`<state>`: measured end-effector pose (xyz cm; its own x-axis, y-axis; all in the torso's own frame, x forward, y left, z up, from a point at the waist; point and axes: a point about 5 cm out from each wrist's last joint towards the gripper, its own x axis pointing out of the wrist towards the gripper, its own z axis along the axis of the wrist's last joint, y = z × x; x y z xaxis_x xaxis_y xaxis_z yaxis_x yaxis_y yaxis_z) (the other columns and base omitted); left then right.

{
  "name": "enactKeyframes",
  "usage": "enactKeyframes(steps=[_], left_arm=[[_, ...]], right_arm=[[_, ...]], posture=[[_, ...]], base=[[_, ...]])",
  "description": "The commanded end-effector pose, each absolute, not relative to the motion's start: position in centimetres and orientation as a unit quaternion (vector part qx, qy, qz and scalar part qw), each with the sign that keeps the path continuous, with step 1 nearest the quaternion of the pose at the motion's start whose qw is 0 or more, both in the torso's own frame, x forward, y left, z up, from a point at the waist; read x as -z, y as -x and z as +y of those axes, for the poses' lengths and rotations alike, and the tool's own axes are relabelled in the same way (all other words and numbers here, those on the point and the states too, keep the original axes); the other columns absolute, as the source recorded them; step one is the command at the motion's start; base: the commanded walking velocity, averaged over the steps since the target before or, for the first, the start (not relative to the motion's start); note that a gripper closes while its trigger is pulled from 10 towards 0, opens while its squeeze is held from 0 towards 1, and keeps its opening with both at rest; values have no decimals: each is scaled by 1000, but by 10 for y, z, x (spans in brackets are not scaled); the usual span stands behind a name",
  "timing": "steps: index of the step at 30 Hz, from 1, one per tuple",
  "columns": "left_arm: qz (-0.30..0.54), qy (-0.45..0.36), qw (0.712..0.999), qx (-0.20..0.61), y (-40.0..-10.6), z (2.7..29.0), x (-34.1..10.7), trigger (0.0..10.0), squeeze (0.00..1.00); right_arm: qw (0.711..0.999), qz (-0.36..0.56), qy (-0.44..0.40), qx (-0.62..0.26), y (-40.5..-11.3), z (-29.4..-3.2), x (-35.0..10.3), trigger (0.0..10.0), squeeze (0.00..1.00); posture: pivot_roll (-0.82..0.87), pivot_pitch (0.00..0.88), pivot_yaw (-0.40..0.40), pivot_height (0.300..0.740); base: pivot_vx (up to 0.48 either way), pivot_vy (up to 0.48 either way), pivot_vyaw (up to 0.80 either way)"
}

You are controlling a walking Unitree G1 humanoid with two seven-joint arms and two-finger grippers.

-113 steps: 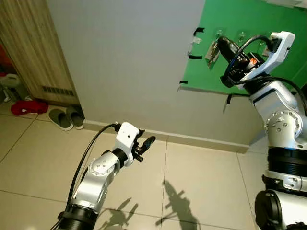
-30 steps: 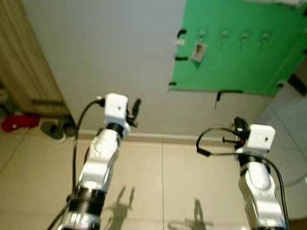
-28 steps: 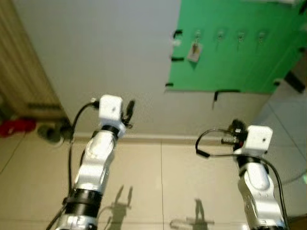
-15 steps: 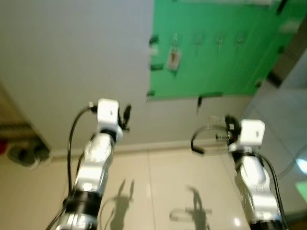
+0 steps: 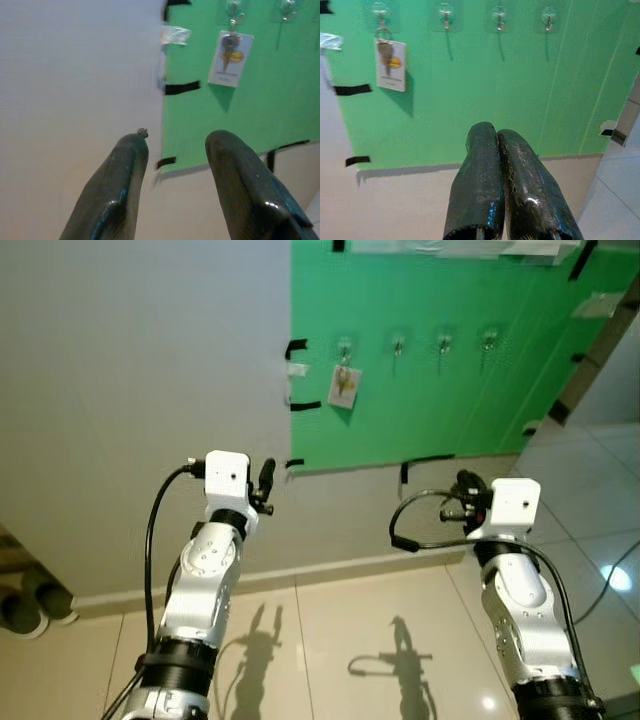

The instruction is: Hang keys on a hook

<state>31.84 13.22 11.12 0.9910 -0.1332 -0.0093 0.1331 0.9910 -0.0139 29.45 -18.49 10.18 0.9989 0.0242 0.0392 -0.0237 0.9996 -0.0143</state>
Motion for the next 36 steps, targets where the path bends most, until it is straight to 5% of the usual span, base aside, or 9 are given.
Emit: enactKeyframes(steps=[1,21,36], left_arm=[[2,12,997,73,-320,125,-115,10000,0],[12,-4,997,76,-318,127,-114,10000,0],[-1,-21,994,111,-318,117,-119,10000,0]], right_arm=[[1000,-20,11,-22,-299,-188,-110,10000,0],[999,8,7,-47,-311,-189,-120,10000,0],[999,17,4,-43,-307,-187,-116,10000,0]], posture=[[-20,0,0,740],[-11,0,-12,740],[-24,0,4,740]], base=[[409,251,0],[409,249,0],[137,-168,0]])
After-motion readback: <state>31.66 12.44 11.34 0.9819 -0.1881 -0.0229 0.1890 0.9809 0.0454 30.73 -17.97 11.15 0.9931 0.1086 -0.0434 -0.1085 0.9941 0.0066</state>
